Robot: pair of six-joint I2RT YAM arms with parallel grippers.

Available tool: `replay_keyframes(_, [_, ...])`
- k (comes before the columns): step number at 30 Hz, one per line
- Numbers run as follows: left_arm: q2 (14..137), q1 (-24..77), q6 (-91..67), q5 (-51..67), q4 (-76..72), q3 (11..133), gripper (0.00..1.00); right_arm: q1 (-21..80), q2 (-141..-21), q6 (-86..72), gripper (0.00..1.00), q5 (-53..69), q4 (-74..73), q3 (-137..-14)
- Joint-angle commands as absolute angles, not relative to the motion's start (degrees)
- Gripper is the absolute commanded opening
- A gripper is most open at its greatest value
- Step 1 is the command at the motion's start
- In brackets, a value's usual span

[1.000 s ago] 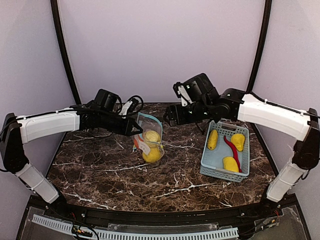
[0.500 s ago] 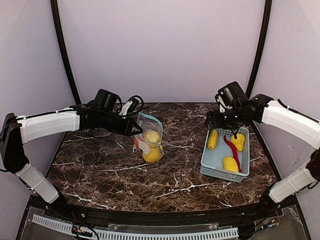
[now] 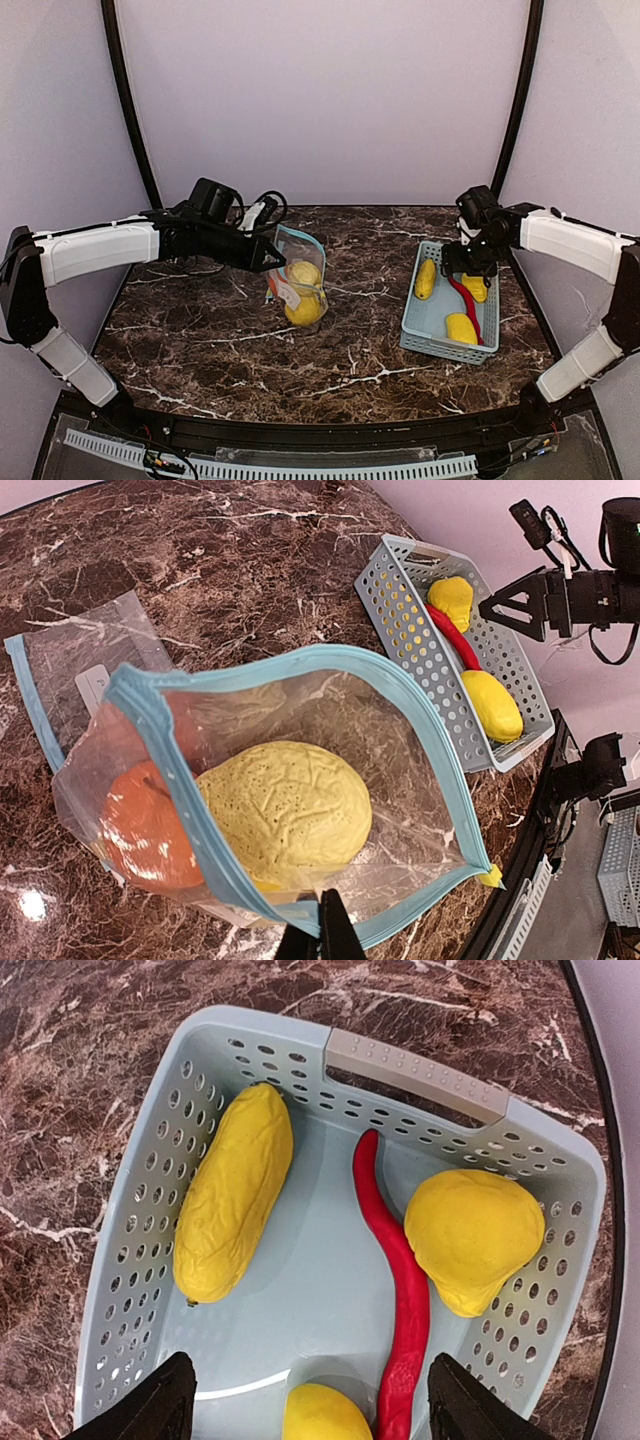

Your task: Place the food in the zip-top bag and seal the zipper

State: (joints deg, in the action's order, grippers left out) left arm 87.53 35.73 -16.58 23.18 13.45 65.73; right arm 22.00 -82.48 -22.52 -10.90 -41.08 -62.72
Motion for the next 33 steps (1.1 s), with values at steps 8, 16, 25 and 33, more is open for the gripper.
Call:
replay_keyframes(8, [87.3, 35.5, -15.4, 23.3, 14.2, 66.5, 0.01, 20.2, -80.5, -22.5, 0.78, -1.7, -43.3, -53.4])
replay_keyframes(16, [87.5, 35.5, -15.6, 23.6, 14.1, 66.5, 0.01, 21.7, -78.1, -25.7, 0.79, 1.0, -43.9, -47.7])
replay_keyframes(25, [87.4, 35.5, -15.6, 23.6, 14.1, 66.5, 0.01, 23.1, -79.9, -26.9, 0.73, 0.2, -44.1, -46.3])
replay_keyframes(33, [86.9, 35.5, -15.6, 23.6, 14.0, 66.5, 0.01, 24.2, -81.7, -27.6, 0.66, -1.9, -43.8, -46.0])
